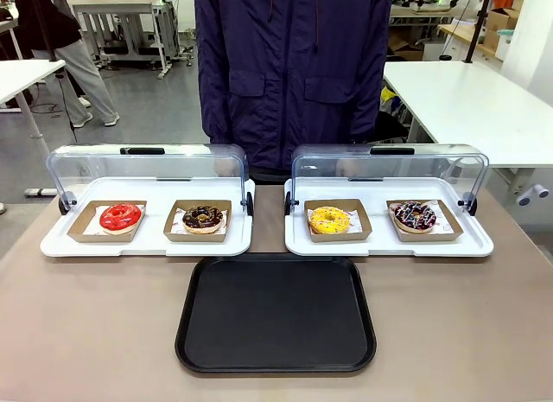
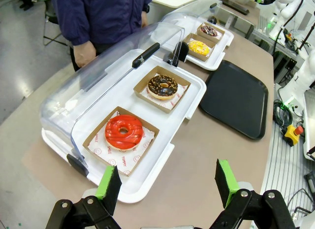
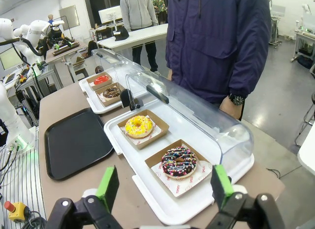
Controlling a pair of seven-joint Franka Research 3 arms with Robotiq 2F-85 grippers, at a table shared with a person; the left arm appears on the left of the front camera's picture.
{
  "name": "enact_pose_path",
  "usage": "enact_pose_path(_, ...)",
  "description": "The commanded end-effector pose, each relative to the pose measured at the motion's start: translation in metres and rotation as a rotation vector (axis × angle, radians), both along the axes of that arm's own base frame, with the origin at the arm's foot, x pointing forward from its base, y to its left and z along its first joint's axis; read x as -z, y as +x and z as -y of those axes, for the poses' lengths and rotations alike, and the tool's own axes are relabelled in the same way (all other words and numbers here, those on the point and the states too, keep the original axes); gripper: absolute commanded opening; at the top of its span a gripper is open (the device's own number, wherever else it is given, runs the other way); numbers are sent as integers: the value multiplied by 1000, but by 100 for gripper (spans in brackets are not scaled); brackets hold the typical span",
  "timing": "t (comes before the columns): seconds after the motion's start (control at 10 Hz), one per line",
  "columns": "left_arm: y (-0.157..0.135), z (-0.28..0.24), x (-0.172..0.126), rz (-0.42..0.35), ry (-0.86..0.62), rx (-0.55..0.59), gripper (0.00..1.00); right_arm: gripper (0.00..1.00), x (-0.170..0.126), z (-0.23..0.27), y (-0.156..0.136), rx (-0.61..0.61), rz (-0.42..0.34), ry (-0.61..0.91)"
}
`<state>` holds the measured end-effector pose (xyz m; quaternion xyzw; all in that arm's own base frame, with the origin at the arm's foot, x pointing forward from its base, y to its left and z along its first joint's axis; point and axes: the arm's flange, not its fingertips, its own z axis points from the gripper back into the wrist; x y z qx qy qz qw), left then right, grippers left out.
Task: Move the fourth donut from the left to the tray.
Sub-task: Pick up the Paper togo box containing the Donut indicated by the person and place it on the Handle tray.
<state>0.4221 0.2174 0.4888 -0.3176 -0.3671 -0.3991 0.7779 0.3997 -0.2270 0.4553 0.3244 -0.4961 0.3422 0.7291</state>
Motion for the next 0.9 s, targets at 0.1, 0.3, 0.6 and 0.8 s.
enact_pose_path(0.1,-1,0,-1,2,-6,6,100,100,-1,-1,1,-5,10,8)
enact_pose_path(0.3,-1,0,-1,2,-6,6,100,100,-1,-1,1,-5,10,8)
enact_pose_path(0.6,-1,0,-1,2,-6,6,100,100,-1,-1,1,-5,10,8)
enact_pose_path(0.8,-1,0,-1,2,-6,6,100,100,-1,-1,1,-5,10,8)
